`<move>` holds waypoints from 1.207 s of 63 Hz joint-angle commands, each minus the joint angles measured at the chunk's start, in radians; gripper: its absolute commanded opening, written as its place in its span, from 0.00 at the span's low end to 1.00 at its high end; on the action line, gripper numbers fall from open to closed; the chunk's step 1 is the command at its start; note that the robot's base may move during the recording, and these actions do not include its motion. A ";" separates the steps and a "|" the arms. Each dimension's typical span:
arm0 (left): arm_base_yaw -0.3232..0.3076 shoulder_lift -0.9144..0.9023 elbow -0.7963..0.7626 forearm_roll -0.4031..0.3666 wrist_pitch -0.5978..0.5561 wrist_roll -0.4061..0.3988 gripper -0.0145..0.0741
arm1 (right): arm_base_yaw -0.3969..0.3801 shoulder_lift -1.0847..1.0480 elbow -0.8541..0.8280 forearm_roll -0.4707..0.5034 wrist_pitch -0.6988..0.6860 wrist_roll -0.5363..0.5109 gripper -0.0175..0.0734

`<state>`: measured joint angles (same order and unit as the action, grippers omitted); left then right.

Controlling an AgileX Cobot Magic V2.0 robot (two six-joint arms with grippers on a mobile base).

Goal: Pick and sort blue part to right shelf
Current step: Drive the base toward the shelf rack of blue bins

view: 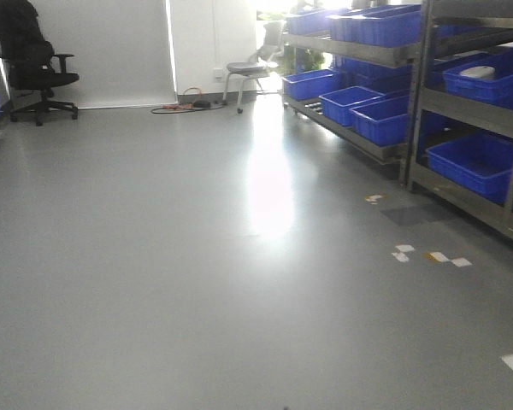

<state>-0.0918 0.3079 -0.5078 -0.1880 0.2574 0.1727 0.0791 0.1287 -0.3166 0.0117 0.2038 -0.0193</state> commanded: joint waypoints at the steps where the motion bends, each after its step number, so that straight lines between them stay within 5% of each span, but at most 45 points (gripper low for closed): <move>1: 0.000 0.007 -0.028 -0.004 -0.094 0.002 0.63 | -0.004 0.010 -0.030 0.005 -0.090 -0.007 0.67; 76: 0.000 0.007 -0.028 -0.004 -0.094 0.002 0.63 | -0.004 0.010 -0.030 0.005 -0.090 -0.007 0.67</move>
<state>-0.0918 0.3079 -0.5078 -0.1880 0.2574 0.1727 0.0791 0.1287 -0.3166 0.0117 0.2038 -0.0193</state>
